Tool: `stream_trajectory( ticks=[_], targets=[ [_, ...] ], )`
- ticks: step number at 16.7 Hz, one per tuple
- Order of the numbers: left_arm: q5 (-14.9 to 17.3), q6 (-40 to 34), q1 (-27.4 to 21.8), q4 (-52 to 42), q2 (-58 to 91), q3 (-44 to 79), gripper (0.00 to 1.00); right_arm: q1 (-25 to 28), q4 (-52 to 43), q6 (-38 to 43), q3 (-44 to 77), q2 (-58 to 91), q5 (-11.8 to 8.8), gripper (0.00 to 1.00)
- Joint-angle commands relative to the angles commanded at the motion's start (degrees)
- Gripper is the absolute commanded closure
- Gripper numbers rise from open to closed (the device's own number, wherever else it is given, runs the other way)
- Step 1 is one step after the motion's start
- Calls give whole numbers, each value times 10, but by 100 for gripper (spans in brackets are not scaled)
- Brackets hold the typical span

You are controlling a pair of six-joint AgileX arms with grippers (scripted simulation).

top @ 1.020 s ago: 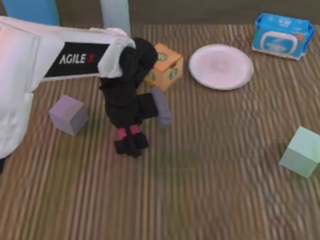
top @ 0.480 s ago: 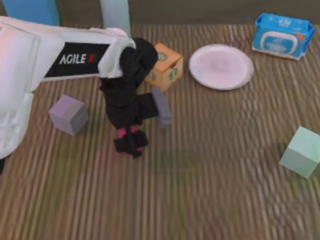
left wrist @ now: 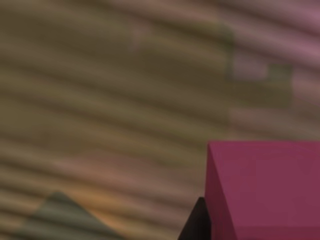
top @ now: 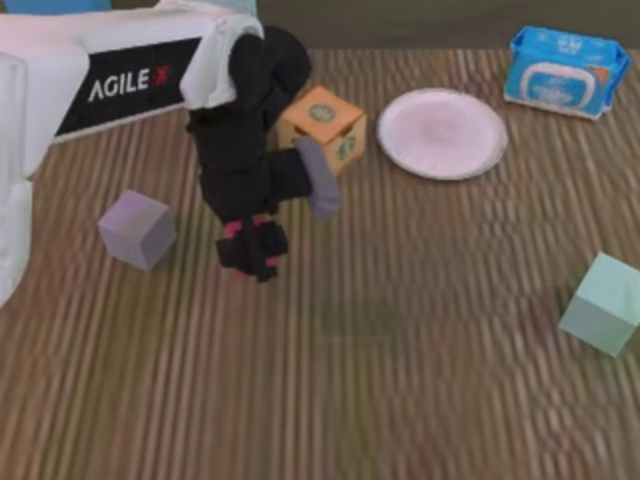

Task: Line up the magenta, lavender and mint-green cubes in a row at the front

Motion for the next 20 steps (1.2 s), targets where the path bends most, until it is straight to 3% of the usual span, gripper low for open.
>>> stream_trajectory(
  ticks=[7,9,20],
  targets=[
    [0,0,-2,-24,-12,16,100,0,0,0,0,0,0,0],
    [0,-7,-21,-29,-8,25,100,0,0,0,0,0,0,0],
    [-1,-120,-264,-92,27,124,100,0,0,0,0,0,0,0]
  ],
)
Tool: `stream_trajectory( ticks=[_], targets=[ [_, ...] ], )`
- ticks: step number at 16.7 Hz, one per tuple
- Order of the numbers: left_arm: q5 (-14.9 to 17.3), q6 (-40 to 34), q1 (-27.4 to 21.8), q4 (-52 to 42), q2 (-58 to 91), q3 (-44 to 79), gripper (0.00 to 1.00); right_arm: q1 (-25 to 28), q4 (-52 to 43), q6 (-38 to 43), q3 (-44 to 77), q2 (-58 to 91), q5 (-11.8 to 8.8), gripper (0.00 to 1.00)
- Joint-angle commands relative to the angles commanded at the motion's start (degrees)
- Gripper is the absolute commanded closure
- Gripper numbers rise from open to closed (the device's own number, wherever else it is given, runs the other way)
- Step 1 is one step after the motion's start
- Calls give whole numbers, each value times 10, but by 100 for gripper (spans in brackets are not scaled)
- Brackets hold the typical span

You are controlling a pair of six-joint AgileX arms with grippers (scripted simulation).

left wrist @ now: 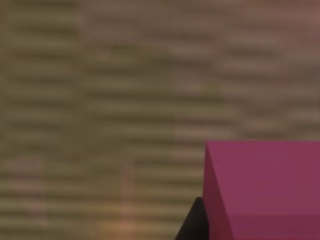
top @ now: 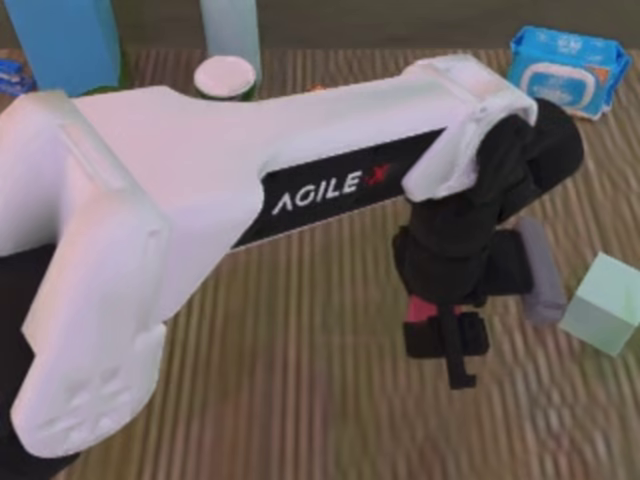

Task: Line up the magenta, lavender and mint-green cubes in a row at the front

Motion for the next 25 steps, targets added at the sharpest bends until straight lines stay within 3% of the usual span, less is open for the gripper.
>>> stream_trajectory(
  ticks=[7,14,19,25],
  targets=[
    [0,-8,-19,-1,0,5,100,0,0,0,0,0,0,0],
    [0,-11,-21,119,39,-75,100,0,0,0,0,0,0,0],
    [0,-11,-22,127,44,-82,100,0,0,0,0,0,0,0],
    [0,-11,-22,127,44,-82,55,0,0,0,0,0,0,0]
  ],
)
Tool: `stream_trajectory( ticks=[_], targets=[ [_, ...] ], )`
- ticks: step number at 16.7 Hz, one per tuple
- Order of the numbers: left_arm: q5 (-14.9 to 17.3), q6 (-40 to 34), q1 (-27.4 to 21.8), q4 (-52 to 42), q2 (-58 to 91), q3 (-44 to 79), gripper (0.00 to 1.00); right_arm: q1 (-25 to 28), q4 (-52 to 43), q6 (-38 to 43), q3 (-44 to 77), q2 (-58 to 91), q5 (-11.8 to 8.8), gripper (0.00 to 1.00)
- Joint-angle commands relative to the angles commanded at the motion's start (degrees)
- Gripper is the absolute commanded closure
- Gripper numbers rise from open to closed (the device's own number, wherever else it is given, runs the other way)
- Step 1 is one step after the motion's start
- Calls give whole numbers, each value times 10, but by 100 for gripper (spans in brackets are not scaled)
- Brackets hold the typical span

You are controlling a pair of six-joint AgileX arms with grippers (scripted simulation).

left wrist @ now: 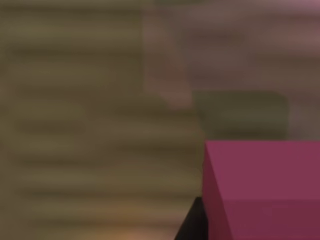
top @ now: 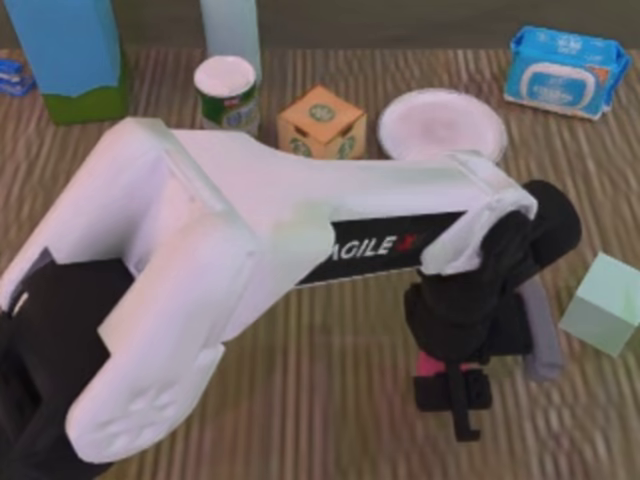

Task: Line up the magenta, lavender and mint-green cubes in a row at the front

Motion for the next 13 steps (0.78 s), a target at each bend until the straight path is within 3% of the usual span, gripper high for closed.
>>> stream_trajectory(
  ticks=[7,13],
  targets=[
    [0,0,0,0,0,0,2,0,0,0,0,0,0,0],
    [0,0,0,0,0,0,0,0,0,0,0,0,0,0]
  ],
)
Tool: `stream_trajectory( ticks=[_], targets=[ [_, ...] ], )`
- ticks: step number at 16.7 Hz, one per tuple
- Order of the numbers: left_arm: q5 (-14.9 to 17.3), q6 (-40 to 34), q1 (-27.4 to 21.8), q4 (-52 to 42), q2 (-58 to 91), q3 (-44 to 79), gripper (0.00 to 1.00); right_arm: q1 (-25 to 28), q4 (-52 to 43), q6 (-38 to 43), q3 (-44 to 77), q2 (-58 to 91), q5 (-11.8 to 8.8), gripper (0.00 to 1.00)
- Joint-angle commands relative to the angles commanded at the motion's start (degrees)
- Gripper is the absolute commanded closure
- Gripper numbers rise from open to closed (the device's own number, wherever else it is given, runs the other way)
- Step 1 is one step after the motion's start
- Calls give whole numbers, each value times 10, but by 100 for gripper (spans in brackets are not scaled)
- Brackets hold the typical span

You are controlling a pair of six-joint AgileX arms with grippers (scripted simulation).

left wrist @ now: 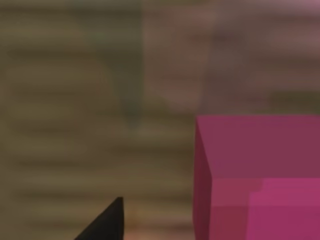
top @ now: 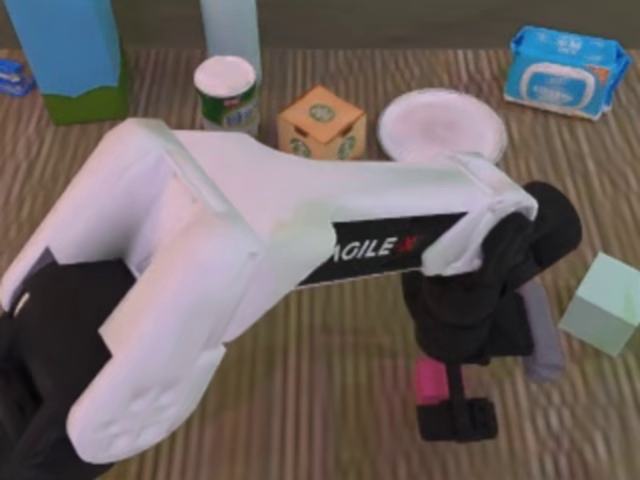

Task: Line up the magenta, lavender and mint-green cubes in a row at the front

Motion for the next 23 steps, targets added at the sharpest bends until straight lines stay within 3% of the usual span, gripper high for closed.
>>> stream_trajectory(
  ticks=[5,12,17,20,23],
  targets=[
    [0,1,1,-10,-3,8,0,0,0,0,0,0,0,0],
    [0,0,13,-129,-35,92,0,0,0,0,0,0,0,0],
    [0,0,12,-134,-36,96,0,0,0,0,0,0,0,0],
    [-1,-13,51,-132,-38,93,0,0,0,0,0,0,0,0],
    [-3,-42,135,-128,-41,85,0,0,0,0,0,0,0,0]
  ],
)
